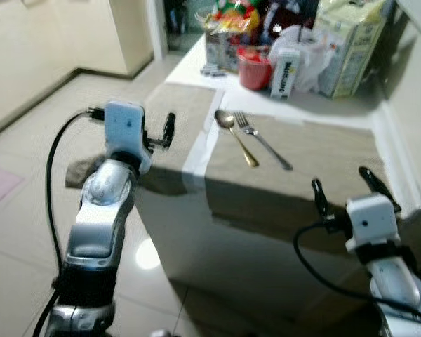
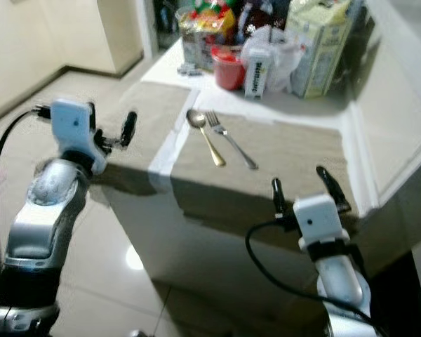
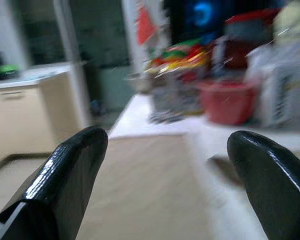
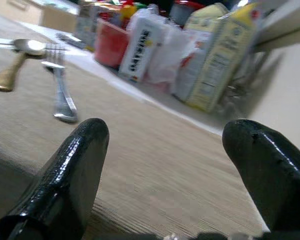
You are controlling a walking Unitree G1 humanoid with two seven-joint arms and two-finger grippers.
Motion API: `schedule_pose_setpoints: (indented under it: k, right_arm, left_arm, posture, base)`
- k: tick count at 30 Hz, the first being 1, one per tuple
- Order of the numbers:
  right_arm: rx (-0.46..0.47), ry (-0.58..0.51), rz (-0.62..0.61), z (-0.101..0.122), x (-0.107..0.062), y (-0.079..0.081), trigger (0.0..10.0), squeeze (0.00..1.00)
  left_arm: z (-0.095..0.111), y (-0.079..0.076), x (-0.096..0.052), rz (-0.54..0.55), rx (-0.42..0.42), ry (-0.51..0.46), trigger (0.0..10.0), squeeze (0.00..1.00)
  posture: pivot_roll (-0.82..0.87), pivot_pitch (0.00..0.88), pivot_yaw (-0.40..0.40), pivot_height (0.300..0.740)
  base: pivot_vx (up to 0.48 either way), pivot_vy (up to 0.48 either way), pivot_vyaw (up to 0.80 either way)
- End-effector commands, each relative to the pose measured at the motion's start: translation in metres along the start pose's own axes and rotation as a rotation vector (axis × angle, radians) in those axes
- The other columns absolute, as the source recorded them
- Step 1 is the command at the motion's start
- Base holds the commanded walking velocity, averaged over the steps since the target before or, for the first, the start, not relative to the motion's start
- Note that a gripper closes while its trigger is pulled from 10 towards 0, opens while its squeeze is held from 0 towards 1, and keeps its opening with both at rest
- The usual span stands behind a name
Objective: Setting the table
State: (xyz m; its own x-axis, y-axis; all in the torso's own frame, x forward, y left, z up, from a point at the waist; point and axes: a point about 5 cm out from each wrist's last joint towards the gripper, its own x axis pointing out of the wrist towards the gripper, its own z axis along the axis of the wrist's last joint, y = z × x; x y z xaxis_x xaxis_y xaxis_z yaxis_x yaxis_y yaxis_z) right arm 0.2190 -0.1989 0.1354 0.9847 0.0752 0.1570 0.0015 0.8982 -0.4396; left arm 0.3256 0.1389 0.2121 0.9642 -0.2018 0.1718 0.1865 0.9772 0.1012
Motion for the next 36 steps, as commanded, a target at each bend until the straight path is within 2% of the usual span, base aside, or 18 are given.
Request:
schedule_pose_setpoints:
  k: [1,2,3,4,7,9,14,20,21,22,24,26,30,36]
  right_arm:
    - [-0.014,-0.017,-0.027,0.006,0.002,-0.002,10.0,0.00]
    - [-0.014,-0.017,-0.027,0.006,0.002,-0.002,10.0,0.00]
    - [-0.013,-0.024,-0.045,0.010,0.006,-0.001,10.0,0.00]
    - [-0.017,-0.038,-0.046,0.013,0.008,0.001,10.0,0.00]
    - [-0.014,-0.047,-0.052,0.017,0.008,0.002,10.0,0.00]
    - [-0.014,-0.047,-0.052,0.017,0.008,0.002,10.0,0.00]
    - [-0.015,-0.044,-0.079,0.021,0.009,0.003,10.0,0.00]
    - [-0.006,-0.052,-0.080,0.023,0.016,0.008,10.0,0.00]
    - [-0.003,-0.063,-0.075,0.026,0.020,0.009,10.0,0.00]
    - [-0.003,-0.063,-0.075,0.026,0.020,0.009,10.0,0.00]
    - [0.002,-0.077,-0.076,0.030,0.028,0.010,10.0,0.00]
    - [-0.001,-0.075,-0.079,0.030,0.030,0.009,10.0,0.00]
    - [-0.002,-0.092,-0.071,0.035,0.032,0.012,10.0,0.00]
    - [-0.007,-0.103,-0.050,0.037,0.031,0.016,10.0,0.00]
  left_arm:
    - [-0.009,-0.004,0.007,-0.016,-0.011,0.041,10.0,0.00]
    - [-0.009,-0.004,0.007,-0.016,-0.011,0.041,10.0,0.00]
    - [-0.008,-0.012,0.021,-0.037,-0.004,0.034,10.0,0.00]
    - [-0.007,-0.016,0.027,-0.049,-0.007,0.034,10.0,0.00]
    - [-0.006,-0.023,0.035,-0.071,-0.024,0.036,10.0,0.00]
    - [-0.006,-0.023,0.035,-0.071,-0.024,0.036,10.0,0.00]
    - [-0.014,-0.042,0.051,-0.088,-0.145,0.078,10.0,0.00]
    - [-0.013,-0.061,0.061,-0.075,-0.203,0.089,10.0,0.00]
    - [-0.013,-0.068,0.062,-0.088,-0.201,0.088,10.0,0.00]
    - [-0.013,-0.068,0.062,-0.088,-0.201,0.088,10.0,0.00]
    - [-0.016,-0.088,0.060,-0.132,-0.208,0.103,10.0,0.00]
    - [-0.017,-0.093,0.060,-0.133,-0.218,0.119,10.0,0.00]
    - [-0.028,-0.107,0.058,-0.100,-0.256,0.216,10.0,0.00]
    - [-0.035,-0.123,0.056,-0.082,-0.268,0.304,10.0,0.00]
  posture:
    - [-0.16,0.031,0.064,0.728]
    - [-0.16,0.031,0.064,0.728]
    - [-0.17,0.039,0.071,0.728]
    - [-0.17,0.039,0.076,0.728]
    - [-0.17,0.039,0.084,0.728]
    - [-0.17,0.039,0.084,0.728]
    - [-0.18,0.039,0.097,0.728]
    - [-0.19,0.031,0.092,0.728]
    - [-0.19,0.025,0.090,0.728]
    - [-0.19,0.025,0.090,0.728]
    - [-0.20,0.017,0.081,0.728]
    - [-0.20,0.016,0.081,0.728]
    - [-0.20,0.014,0.079,0.728]
    - [-0.20,0.018,0.077,0.728]
  base:
    - [0.000,0.000,0.00]
    - [0.000,0.000,0.00]
    - [0.000,0.000,0.00]
    - [0.000,0.000,0.00]
    - [0.000,-0.080,0.00]
    - [0.000,-0.240,0.00]
    - [0.000,0.000,0.00]
    - [0.000,0.000,0.00]
    - [0.000,0.000,0.00]
    - [0.000,0.000,0.00]
    - [0.000,0.000,0.00]
    - [0.000,0.000,0.00]
    - [0.000,0.000,0.00]
    - [0.000,0.000,0.00]
